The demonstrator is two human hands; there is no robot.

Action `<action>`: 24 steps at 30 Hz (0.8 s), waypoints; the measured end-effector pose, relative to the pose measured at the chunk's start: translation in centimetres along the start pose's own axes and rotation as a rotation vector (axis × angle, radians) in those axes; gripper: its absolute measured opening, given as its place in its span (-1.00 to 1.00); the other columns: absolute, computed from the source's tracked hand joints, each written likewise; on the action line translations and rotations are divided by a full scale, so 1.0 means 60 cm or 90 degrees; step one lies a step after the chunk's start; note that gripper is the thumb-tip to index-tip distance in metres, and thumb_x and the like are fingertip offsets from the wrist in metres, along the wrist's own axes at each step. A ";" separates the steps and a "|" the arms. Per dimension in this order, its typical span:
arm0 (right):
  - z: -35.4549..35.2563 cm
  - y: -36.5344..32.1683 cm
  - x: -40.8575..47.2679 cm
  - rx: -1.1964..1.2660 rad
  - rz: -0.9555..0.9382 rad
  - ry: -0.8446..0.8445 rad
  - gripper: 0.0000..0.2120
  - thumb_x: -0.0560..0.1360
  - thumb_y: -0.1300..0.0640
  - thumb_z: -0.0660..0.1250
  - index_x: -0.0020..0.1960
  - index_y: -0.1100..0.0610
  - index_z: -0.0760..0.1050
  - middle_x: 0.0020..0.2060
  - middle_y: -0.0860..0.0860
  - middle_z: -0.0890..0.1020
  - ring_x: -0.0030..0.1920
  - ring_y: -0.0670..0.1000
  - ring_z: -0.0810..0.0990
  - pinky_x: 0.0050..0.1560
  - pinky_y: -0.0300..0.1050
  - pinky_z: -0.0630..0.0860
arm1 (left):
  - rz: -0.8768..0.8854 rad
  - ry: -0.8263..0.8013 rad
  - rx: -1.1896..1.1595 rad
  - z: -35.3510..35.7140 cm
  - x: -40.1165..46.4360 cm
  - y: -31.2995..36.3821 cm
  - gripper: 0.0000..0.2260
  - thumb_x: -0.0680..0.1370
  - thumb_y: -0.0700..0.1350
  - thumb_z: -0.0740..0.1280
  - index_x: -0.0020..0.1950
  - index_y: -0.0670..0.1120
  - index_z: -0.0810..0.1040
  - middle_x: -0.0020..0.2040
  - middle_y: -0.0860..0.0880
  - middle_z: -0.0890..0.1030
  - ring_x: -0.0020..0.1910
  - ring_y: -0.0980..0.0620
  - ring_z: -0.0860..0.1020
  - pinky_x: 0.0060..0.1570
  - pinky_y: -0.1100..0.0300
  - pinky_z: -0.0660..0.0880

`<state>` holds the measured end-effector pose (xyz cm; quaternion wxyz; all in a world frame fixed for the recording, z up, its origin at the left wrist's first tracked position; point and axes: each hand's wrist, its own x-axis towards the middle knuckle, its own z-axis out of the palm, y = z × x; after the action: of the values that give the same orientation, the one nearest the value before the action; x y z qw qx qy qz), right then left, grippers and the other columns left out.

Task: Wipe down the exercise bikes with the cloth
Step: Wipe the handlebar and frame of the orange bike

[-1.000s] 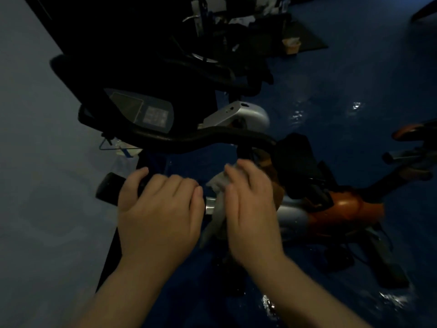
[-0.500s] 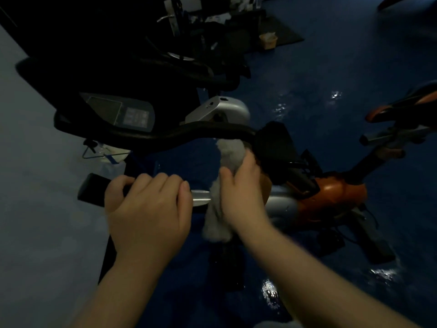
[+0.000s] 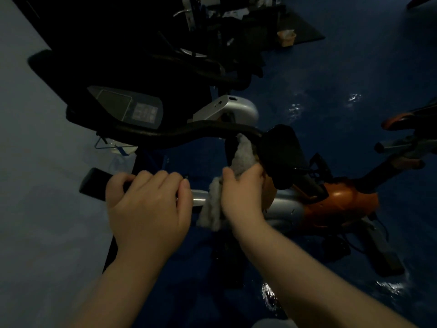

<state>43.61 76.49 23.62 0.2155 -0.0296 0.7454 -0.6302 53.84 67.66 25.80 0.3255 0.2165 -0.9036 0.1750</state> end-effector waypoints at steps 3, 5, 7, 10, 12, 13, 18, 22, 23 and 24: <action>-0.006 -0.016 0.019 0.010 -0.010 -0.038 -0.51 0.59 0.04 0.20 0.46 0.08 0.15 0.35 0.04 0.37 0.01 -0.16 0.32 -0.01 -0.39 0.24 | -0.008 0.007 0.015 -0.003 0.003 0.004 -0.63 0.61 -0.07 0.08 -0.38 -0.04 0.44 -0.47 0.02 0.47 -0.42 -0.02 0.44 -0.01 0.05 0.24; -0.008 -0.010 -0.012 -0.041 -0.079 -0.048 -0.47 0.61 0.06 0.15 0.51 0.03 0.03 0.42 0.02 0.24 0.14 -0.17 0.28 0.09 -0.34 0.18 | -0.016 -0.001 0.017 -0.005 0.001 0.007 -0.63 0.61 -0.07 0.08 -0.38 -0.04 0.45 -0.47 0.02 0.48 -0.42 -0.01 0.43 -0.01 0.05 0.24; -0.006 0.002 -0.049 -0.140 -0.202 -0.032 -0.43 0.62 0.05 0.10 0.53 0.01 -0.10 0.49 -0.05 0.03 0.35 -0.15 0.14 0.23 -0.35 0.09 | -0.022 0.000 0.022 -0.005 0.002 0.008 -0.63 0.60 -0.07 0.09 -0.38 -0.05 0.45 -0.47 0.02 0.48 -0.42 -0.02 0.43 -0.02 0.05 0.24; -0.006 0.001 -0.019 -0.196 -0.218 -0.036 -0.39 0.61 0.04 0.11 0.54 0.05 -0.14 0.52 -0.01 -0.03 0.48 0.00 0.06 0.33 -0.26 0.03 | -0.028 -0.006 0.027 -0.008 0.003 0.009 -0.63 0.60 -0.07 0.10 -0.39 -0.04 0.44 -0.48 0.02 0.47 -0.42 -0.02 0.43 -0.01 0.05 0.24; -0.001 -0.021 0.035 -0.182 -0.129 -0.047 -0.40 0.60 0.04 0.14 0.53 0.13 -0.07 0.49 0.07 0.15 0.41 0.08 0.26 0.25 -0.17 0.22 | -0.034 -0.016 0.025 -0.008 0.004 0.009 -0.63 0.60 -0.06 0.09 -0.40 -0.04 0.42 -0.47 0.03 0.47 -0.42 -0.01 0.43 0.00 0.06 0.23; 0.000 -0.031 0.047 -0.194 -0.112 -0.048 -0.41 0.60 0.04 0.15 0.51 0.15 -0.04 0.46 0.10 0.22 0.35 0.10 0.33 0.20 -0.12 0.28 | -0.036 -0.017 0.022 -0.008 0.006 0.009 -0.63 0.60 -0.06 0.08 -0.40 -0.04 0.41 -0.47 0.03 0.47 -0.41 -0.01 0.43 0.01 0.07 0.23; -0.019 -0.007 -0.006 -0.273 -0.270 -0.074 -0.40 0.59 0.08 0.17 0.50 0.07 -0.08 0.45 0.00 0.10 0.35 -0.01 0.25 0.20 -0.24 0.21 | -0.050 -0.011 0.023 -0.009 0.006 0.013 -0.64 0.59 -0.07 0.10 -0.41 -0.04 0.38 -0.49 0.03 0.44 -0.43 -0.02 0.42 -0.01 0.07 0.24; -0.014 -0.024 0.042 -0.221 -0.254 -0.076 -0.50 0.61 0.04 0.14 0.48 0.09 0.05 0.37 -0.02 0.23 0.11 -0.20 0.29 0.01 -0.42 0.21 | -0.051 -0.019 0.029 -0.008 0.006 0.012 -0.66 0.58 -0.08 0.14 -0.41 -0.04 0.40 -0.48 0.03 0.45 -0.42 -0.01 0.42 0.00 0.07 0.23; -0.016 -0.022 0.043 -0.207 -0.274 -0.076 -0.52 0.61 0.03 0.13 0.47 0.08 0.08 0.36 -0.03 0.24 0.05 -0.27 0.24 -0.05 -0.53 0.21 | -0.048 -0.017 0.029 -0.009 0.006 0.011 -0.66 0.58 -0.08 0.14 -0.40 -0.04 0.40 -0.48 0.03 0.45 -0.42 -0.01 0.42 0.00 0.07 0.23; -0.020 -0.015 0.034 -0.196 -0.301 -0.083 -0.54 0.61 0.01 0.12 0.46 0.05 0.09 0.37 -0.05 0.23 0.06 -0.31 0.22 -0.04 -0.59 0.22 | -0.042 -0.012 0.026 -0.009 0.005 0.010 -0.66 0.59 -0.08 0.14 -0.40 -0.04 0.40 -0.48 0.03 0.44 -0.42 -0.01 0.42 -0.01 0.07 0.24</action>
<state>41.14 76.81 24.04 0.1030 -0.2750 0.7895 -0.5389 53.60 68.32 26.27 0.3177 0.2545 -0.8953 0.1808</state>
